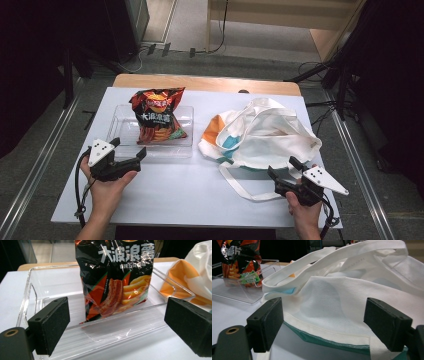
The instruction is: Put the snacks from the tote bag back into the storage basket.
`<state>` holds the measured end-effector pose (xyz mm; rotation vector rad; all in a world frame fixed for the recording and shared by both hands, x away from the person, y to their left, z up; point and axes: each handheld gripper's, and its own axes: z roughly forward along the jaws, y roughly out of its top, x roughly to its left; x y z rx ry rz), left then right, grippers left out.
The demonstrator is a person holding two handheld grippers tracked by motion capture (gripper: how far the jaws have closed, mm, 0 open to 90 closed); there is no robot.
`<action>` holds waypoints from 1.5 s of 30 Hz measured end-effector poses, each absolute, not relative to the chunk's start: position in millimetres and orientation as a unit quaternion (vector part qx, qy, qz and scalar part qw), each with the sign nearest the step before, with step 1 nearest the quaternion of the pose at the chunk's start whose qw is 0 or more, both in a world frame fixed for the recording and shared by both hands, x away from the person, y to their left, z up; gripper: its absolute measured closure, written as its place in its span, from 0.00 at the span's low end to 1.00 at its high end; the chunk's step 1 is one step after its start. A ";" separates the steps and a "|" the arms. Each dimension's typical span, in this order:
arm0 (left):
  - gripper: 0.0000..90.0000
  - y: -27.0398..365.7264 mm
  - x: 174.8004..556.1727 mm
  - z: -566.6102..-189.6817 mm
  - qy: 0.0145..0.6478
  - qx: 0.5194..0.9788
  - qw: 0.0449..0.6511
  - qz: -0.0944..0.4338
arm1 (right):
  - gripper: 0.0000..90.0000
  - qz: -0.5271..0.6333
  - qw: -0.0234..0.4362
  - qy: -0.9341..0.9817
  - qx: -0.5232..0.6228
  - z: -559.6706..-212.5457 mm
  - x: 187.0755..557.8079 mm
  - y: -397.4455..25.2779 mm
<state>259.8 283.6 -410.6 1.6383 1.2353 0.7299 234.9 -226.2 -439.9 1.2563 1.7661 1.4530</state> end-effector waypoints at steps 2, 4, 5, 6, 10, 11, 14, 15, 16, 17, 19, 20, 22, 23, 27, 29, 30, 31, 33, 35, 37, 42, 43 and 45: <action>0.04 285.4 256.8 -411.2 0.497 0.667 0.474 0.289 | 0.18 0.537 0.263 0.653 0.465 -440.0 234.9 -226.5; 0.03 286.9 253.6 -411.1 0.496 0.665 0.479 0.287 | 0.18 0.536 0.265 0.653 0.464 -440.1 235.1 -226.8; 0.03 288.0 252.1 -410.9 0.494 0.664 0.481 0.289 | 0.18 0.536 0.265 0.653 0.464 -440.1 235.1 -227.1; 0.03 288.6 250.3 -410.7 0.495 0.662 0.482 0.291 | 0.18 0.536 0.265 0.653 0.464 -440.1 235.0 -227.3; 0.03 292.1 244.0 -411.0 0.488 0.664 0.491 0.284 | 0.18 0.536 0.265 0.652 0.466 -440.4 235.4 -228.1; 0.03 292.6 242.8 -411.3 0.490 0.664 0.488 0.284 | 0.18 0.536 0.265 0.652 0.466 -440.3 235.3 -228.2; 0.03 296.0 238.0 -413.6 0.488 0.665 0.489 0.284 | 0.18 0.536 0.267 0.653 0.465 -439.8 234.9 -228.7; 0.03 297.3 236.6 -414.2 0.488 0.665 0.490 0.283 | 0.18 0.536 0.266 0.652 0.465 -440.0 235.1 -228.9; 0.03 298.9 235.4 -415.0 0.486 0.666 0.491 0.282 | 0.18 0.535 0.266 0.653 0.466 -440.1 235.3 -229.1; 0.03 300.4 234.4 -415.6 0.487 0.665 0.493 0.280 | 0.18 0.535 0.266 0.653 0.465 -440.4 235.6 -229.2; 0.03 303.1 232.5 -417.2 0.487 0.661 0.499 0.276 | 0.18 0.534 0.266 0.653 0.467 -440.6 235.8 -229.3; 0.03 304.5 231.6 -418.0 0.488 0.661 0.499 0.276 | 0.18 0.534 0.266 0.653 0.467 -440.7 235.9 -229.5; 0.03 307.2 229.3 -419.4 0.489 0.660 0.500 0.275 | 0.18 0.534 0.266 0.652 0.468 -440.7 235.8 -230.1; 0.03 308.0 228.4 -419.8 0.488 0.660 0.500 0.276 | 0.18 0.533 0.267 0.652 0.468 -440.6 235.7 -230.4; 0.03 312.2 221.9 -421.3 0.488 0.664 0.492 0.280 | 0.18 0.533 0.268 0.651 0.469 -440.5 235.8 -231.5; 0.03 314.4 219.3 -422.4 0.488 0.667 0.486 0.284 | 0.18 0.533 0.267 0.651 0.469 -440.9 236.4 -232.0; 0.03 316.2 217.5 -423.2 0.488 0.667 0.486 0.284 | 0.18 0.532 0.268 0.651 0.469 -441.0 236.5 -232.1; 0.03 317.5 215.9 -423.4 0.489 0.666 0.484 0.286 | 0.18 0.532 0.269 0.652 0.470 -441.0 236.8 -232.2; 0.03 320.6 212.9 -423.0 0.490 0.664 0.486 0.287 | 0.18 0.531 0.269 0.652 0.471 -440.8 236.9 -233.3; 0.03 323.8 210.4 -422.6 0.491 0.661 0.488 0.290 | 0.18 0.531 0.270 0.649 0.472 -440.8 237.1 -235.1; 0.03 326.4 210.3 -422.3 0.494 0.655 0.494 0.288 | 0.18 0.531 0.272 0.648 0.474 -440.7 237.2 -236.9; 0.03 325.1 211.4 -423.5 0.502 0.648 0.499 0.280 | 0.18 0.531 0.272 0.647 0.475 -440.2 238.0 -238.6; 0.03 324.4 211.6 -424.2 0.500 0.650 0.501 0.278 | 0.18 0.531 0.272 0.647 0.474 -440.1 238.0 -238.6; 0.03 323.3 212.4 -424.9 0.501 0.651 0.498 0.278 | 0.18 0.531 0.273 0.648 0.473 -439.9 237.7 -238.7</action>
